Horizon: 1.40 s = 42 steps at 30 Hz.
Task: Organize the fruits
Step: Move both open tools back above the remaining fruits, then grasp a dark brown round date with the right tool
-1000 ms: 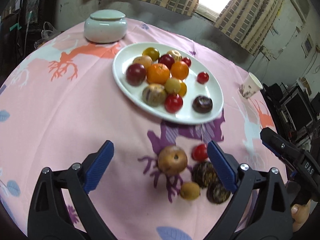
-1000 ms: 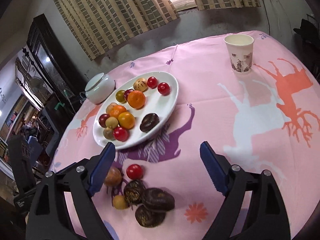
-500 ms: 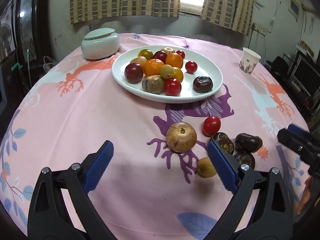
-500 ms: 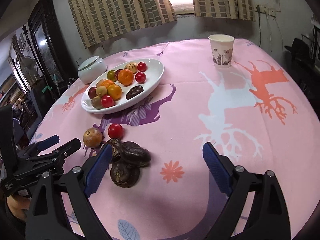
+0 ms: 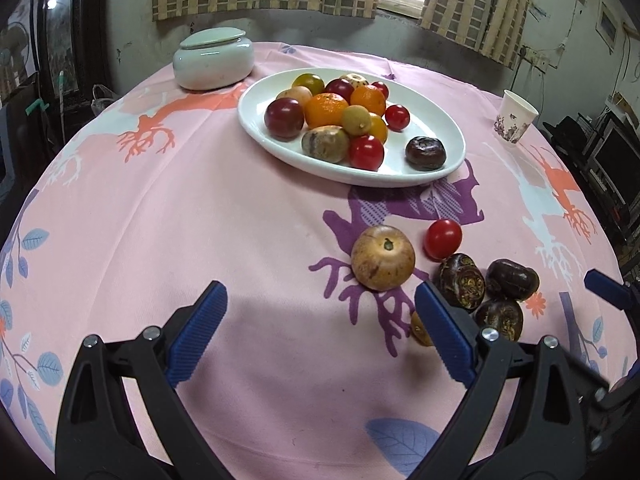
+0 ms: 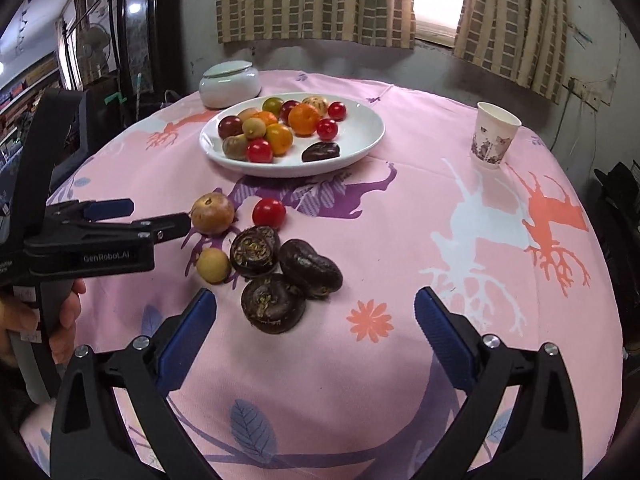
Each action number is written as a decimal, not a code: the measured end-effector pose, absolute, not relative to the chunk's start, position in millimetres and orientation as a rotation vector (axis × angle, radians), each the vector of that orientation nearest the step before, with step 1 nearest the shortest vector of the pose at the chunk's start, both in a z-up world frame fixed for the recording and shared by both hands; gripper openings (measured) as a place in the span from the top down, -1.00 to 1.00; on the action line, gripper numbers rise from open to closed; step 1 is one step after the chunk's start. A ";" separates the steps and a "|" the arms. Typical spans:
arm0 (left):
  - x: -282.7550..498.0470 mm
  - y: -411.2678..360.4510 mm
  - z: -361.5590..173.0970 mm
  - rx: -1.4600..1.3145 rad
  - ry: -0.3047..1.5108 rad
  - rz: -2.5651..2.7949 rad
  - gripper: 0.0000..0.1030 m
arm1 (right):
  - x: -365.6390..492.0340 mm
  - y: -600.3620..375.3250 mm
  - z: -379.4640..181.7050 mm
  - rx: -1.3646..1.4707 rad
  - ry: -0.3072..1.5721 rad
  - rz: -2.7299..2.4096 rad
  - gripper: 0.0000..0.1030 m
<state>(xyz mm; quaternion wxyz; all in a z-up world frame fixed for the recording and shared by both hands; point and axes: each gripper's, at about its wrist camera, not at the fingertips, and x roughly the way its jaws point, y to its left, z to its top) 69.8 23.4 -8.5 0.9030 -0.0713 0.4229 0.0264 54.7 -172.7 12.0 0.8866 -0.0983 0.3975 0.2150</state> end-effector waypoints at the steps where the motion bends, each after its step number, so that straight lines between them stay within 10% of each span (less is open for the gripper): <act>1: 69.5 23.2 -8.5 -0.146 0.873 0.054 -0.87 | 53.9 -170.4 9.6 -0.211 0.833 0.453 -0.94; 18: 71.2 19.2 -12.7 -0.124 0.888 0.055 -0.87 | 54.6 -141.6 -12.7 -0.282 0.852 0.456 -0.90; 23: 72.1 19.7 -13.8 -0.125 0.895 0.053 -0.87 | 63.0 -138.9 -19.7 -0.253 0.916 0.470 0.12; 42: 74.0 16.3 -20.0 -0.071 0.892 0.082 -0.87 | 48.4 -156.9 14.6 -0.214 0.825 0.456 0.14</act>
